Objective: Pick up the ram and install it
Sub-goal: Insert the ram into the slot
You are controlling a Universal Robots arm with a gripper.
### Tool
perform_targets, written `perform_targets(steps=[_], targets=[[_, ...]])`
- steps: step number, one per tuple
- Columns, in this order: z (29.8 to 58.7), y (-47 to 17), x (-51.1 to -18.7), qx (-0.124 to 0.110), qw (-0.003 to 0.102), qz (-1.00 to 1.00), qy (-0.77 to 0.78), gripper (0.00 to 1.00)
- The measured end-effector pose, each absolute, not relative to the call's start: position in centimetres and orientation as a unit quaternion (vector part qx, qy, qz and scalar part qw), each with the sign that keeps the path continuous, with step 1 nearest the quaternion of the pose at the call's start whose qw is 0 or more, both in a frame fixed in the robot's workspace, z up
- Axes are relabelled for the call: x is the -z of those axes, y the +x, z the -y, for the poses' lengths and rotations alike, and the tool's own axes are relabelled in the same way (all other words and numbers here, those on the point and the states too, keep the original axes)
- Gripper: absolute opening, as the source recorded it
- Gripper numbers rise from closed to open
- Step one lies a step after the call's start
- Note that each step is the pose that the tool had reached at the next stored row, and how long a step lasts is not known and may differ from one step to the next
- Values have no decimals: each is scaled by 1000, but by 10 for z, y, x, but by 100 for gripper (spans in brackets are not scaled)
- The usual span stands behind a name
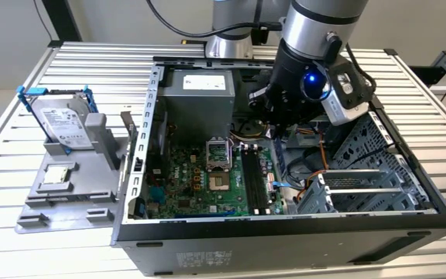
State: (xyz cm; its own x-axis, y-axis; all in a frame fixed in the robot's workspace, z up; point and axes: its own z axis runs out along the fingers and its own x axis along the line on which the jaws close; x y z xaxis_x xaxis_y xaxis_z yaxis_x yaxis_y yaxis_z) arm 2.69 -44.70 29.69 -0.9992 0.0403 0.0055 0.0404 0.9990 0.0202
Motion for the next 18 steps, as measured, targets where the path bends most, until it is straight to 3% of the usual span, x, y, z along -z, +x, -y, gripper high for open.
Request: perform_targets(steps=[18], targets=[[447,25,-264,10,2,1000,-21,0]])
